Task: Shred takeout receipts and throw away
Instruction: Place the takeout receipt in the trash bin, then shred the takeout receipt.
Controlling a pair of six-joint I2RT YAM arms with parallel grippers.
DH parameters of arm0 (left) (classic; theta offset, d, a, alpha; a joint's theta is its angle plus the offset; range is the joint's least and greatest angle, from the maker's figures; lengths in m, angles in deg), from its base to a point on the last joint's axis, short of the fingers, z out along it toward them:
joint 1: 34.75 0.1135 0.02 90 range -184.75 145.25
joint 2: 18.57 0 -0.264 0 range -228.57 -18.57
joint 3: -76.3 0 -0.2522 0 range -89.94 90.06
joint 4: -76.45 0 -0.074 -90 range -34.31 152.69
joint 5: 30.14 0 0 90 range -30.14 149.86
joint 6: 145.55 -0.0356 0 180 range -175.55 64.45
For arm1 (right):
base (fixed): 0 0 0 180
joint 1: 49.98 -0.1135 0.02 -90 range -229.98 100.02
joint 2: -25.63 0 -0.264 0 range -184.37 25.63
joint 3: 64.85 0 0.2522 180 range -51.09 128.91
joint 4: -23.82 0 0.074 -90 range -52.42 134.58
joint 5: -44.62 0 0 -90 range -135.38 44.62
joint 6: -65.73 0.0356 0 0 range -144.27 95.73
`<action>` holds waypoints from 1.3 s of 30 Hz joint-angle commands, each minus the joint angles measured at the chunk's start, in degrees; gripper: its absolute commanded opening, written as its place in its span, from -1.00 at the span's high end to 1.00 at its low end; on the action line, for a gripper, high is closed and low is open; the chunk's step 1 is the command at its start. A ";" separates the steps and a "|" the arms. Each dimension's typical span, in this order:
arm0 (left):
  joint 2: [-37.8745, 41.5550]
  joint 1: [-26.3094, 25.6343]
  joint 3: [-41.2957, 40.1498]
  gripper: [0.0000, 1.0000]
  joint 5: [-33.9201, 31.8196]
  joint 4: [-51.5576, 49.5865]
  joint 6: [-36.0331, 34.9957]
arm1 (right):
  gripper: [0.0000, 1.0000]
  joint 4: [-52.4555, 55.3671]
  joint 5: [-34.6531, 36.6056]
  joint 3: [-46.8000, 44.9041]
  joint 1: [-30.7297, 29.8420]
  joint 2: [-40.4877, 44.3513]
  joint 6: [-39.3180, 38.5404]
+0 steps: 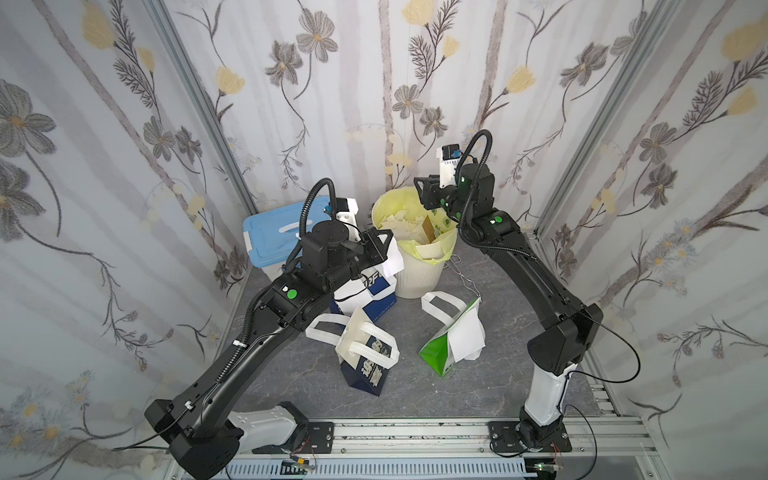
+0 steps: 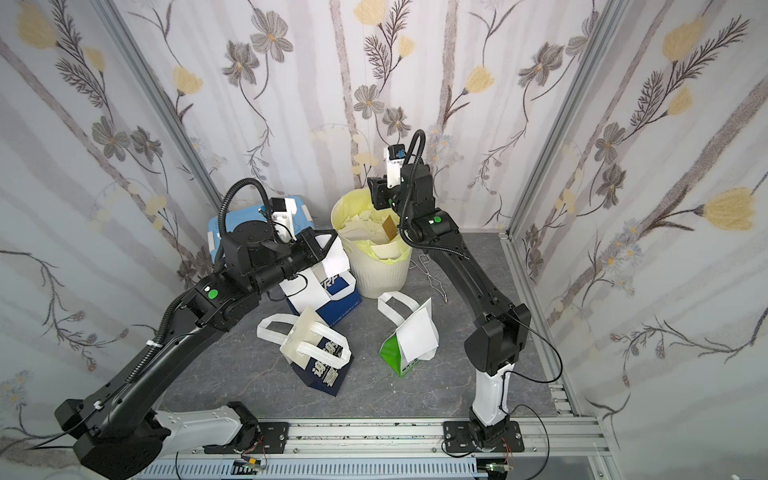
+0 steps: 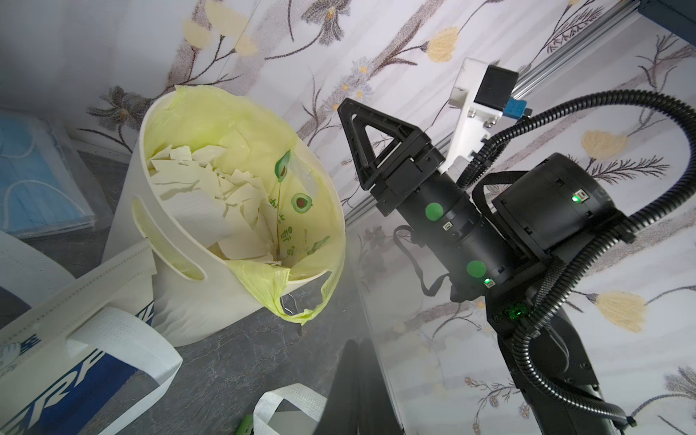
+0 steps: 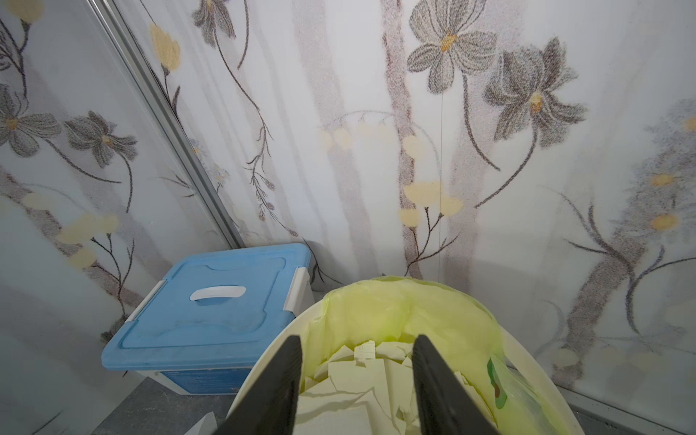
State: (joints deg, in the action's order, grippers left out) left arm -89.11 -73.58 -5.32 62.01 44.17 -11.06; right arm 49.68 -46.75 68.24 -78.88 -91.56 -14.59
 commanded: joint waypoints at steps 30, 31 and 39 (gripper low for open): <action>-3.20 0.77 -12.62 1.00 17.05 44.68 17.54 | -0.44 -21.66 -35.29 -45.41 -6.22 40.55 37.43; -3.32 0.69 -12.72 1.00 17.11 45.06 17.59 | -0.43 -21.76 -34.88 -45.41 -6.42 40.55 37.35; -3.71 0.44 -12.71 1.00 17.80 46.25 17.82 | -0.26 -22.14 -31.99 -45.46 -6.69 40.13 38.49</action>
State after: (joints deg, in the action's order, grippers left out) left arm -92.69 -73.05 -17.93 79.04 86.92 6.16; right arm 31.01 -80.13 22.73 -85.48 -50.90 21.60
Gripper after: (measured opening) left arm 0.051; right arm 0.648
